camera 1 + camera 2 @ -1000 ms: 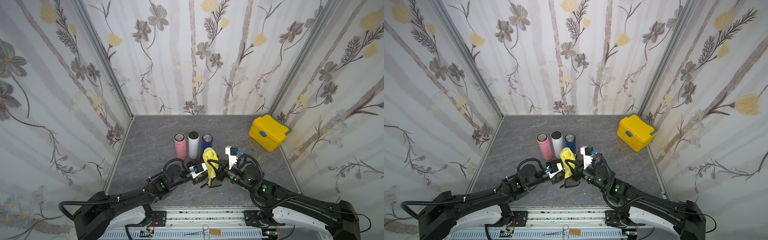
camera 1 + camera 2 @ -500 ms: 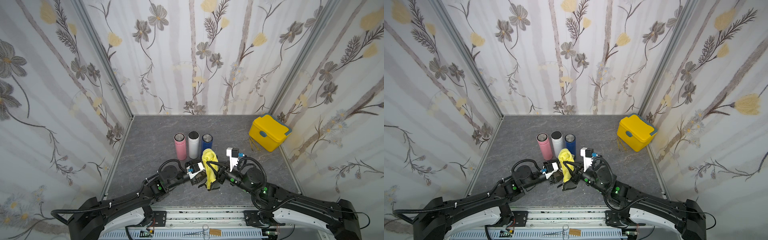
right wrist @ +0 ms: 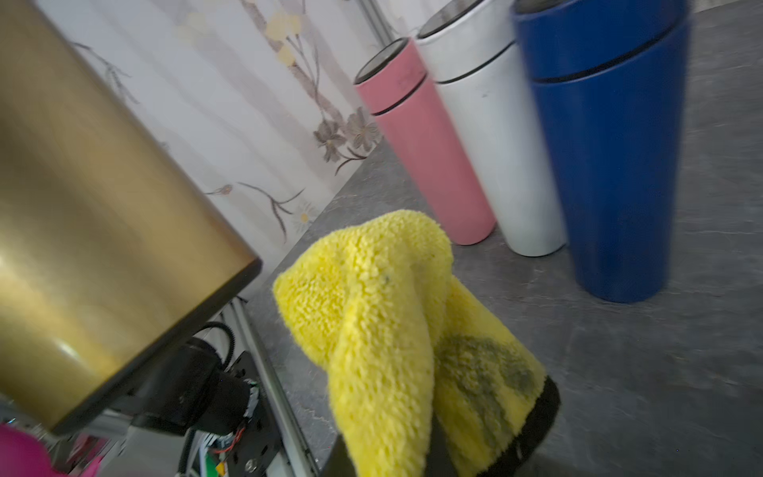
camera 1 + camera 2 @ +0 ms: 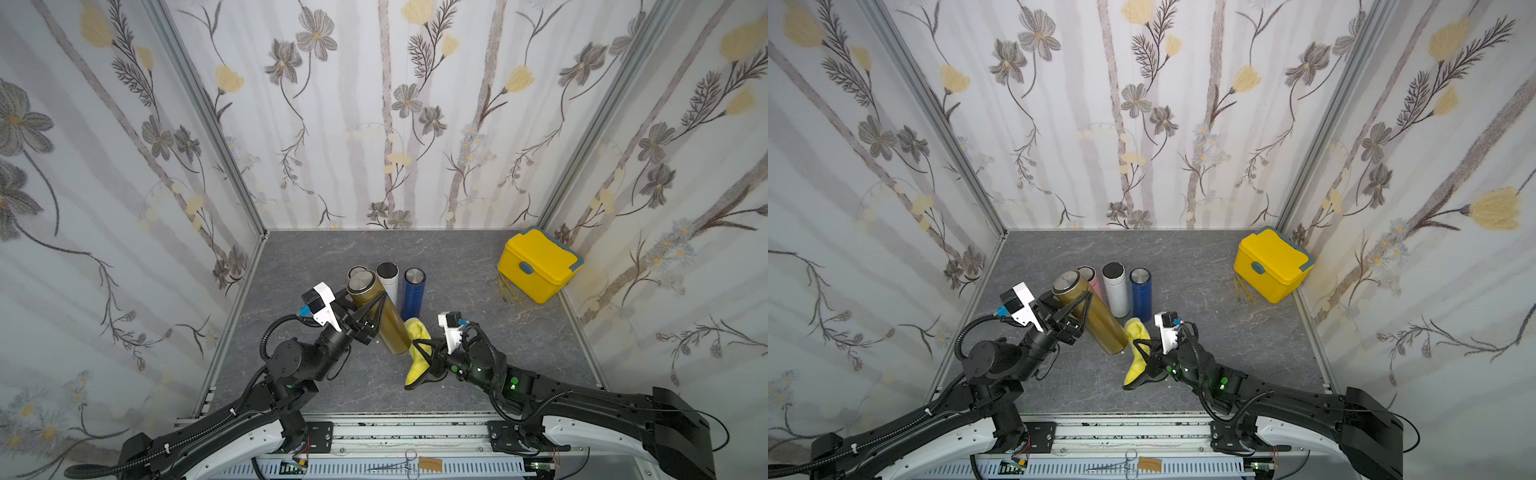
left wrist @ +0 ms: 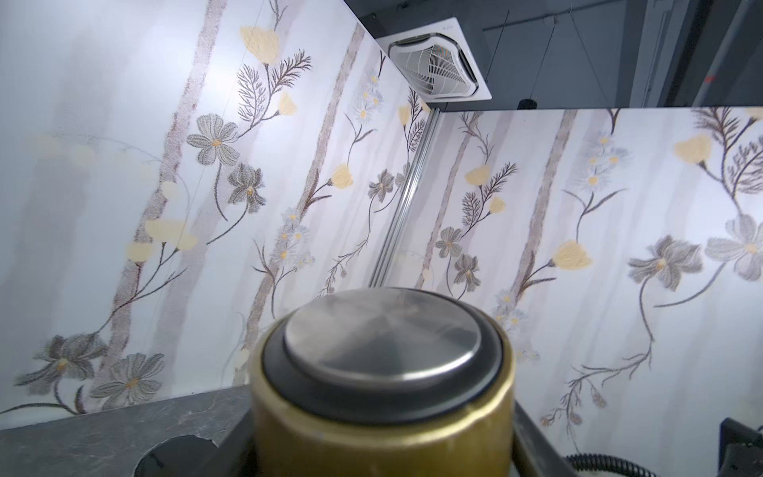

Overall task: Wipe the surface of the thermos
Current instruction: Wipe the dirt from the surface of the thermos.

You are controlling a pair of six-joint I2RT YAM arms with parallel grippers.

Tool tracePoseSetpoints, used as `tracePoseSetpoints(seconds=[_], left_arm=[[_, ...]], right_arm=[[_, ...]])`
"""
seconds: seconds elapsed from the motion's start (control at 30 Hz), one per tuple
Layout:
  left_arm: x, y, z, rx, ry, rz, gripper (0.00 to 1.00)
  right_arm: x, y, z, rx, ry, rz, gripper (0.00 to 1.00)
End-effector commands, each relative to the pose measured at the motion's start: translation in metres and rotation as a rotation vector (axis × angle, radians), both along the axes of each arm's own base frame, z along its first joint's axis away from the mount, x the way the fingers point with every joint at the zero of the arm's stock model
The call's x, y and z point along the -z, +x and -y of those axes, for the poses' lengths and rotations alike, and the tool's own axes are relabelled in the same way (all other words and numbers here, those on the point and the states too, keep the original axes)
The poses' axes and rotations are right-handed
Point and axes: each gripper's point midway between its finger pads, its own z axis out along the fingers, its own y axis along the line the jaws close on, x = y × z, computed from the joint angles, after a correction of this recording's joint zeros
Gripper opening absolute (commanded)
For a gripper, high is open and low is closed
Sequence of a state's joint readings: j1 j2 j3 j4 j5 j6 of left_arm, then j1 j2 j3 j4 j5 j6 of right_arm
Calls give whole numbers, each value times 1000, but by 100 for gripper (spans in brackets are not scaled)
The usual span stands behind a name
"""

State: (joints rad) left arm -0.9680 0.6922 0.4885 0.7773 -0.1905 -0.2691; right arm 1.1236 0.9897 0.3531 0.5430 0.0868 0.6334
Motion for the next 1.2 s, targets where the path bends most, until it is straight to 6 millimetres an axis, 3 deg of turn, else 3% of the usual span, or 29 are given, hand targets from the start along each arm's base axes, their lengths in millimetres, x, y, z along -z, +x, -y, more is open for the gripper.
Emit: tracePoseSetpoints(seconds=[0.0, 0.07, 0.3, 0.4, 0.53, 0.7, 0.87, 0.93, 1.03, 1.17], left_arm=[[-19, -5, -18, 21, -172, -13, 0], [-20, -4, -20, 12, -180, -11, 0], [-14, -8, -31, -57, -172, 76, 0], [-12, -7, -36, -101, -176, 108, 0], [-10, -3, -27, -109, -142, 130, 0], [-1, 3, -19, -116, -103, 112, 0], [-1, -2, -21, -95, -111, 111, 0], [-3, -3, -19, -79, -113, 115, 0], [-3, -5, -17, -66, -115, 123, 0], [-1, -4, -18, -85, -109, 132, 0]], right_arm=[[-58, -19, -23, -126, 219, 100, 0], [-67, -24, -27, -156, 259, 109, 0], [-82, -21, -10, -104, 306, 133, 0], [-81, -38, -21, -185, 324, 120, 0], [-88, -59, -33, -287, 370, 121, 0], [-96, -40, -13, -149, 365, 147, 0], [-74, -16, -4, -28, 285, 99, 0], [-66, -21, -16, -82, 265, 80, 0], [-73, -47, -34, -229, 309, 93, 0], [-95, -62, -28, -287, 404, 140, 0]])
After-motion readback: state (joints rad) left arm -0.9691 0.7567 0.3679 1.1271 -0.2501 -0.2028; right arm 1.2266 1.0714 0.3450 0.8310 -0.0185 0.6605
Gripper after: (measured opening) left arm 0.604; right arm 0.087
